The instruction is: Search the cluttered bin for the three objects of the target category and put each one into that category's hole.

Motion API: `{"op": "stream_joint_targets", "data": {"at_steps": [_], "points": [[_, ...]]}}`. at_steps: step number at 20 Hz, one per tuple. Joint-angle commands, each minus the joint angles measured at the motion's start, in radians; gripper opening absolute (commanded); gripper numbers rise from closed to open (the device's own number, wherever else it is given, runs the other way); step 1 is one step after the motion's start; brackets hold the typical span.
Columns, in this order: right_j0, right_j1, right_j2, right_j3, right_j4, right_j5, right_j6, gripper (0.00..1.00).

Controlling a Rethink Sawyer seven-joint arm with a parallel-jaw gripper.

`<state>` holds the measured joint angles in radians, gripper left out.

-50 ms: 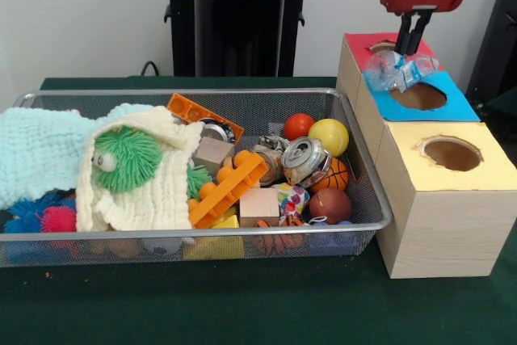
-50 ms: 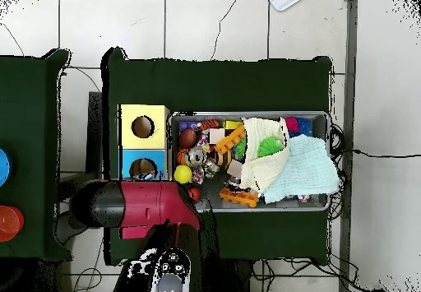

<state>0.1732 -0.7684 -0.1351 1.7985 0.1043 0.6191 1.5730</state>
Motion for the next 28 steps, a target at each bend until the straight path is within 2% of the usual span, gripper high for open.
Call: {"op": "stream_joint_targets", "data": {"at_steps": [1,10,26,28], "points": [[-0.035,0.023,0.051,-0.072,-0.011,0.112,0.121,0.00],[-0.030,0.040,0.057,-0.062,-0.005,0.074,0.139,0.00],[-0.037,0.052,0.057,-0.089,0.000,0.097,0.144,0.00],[-0.031,0.009,0.062,-0.050,0.013,0.146,0.146,0.00]]}}
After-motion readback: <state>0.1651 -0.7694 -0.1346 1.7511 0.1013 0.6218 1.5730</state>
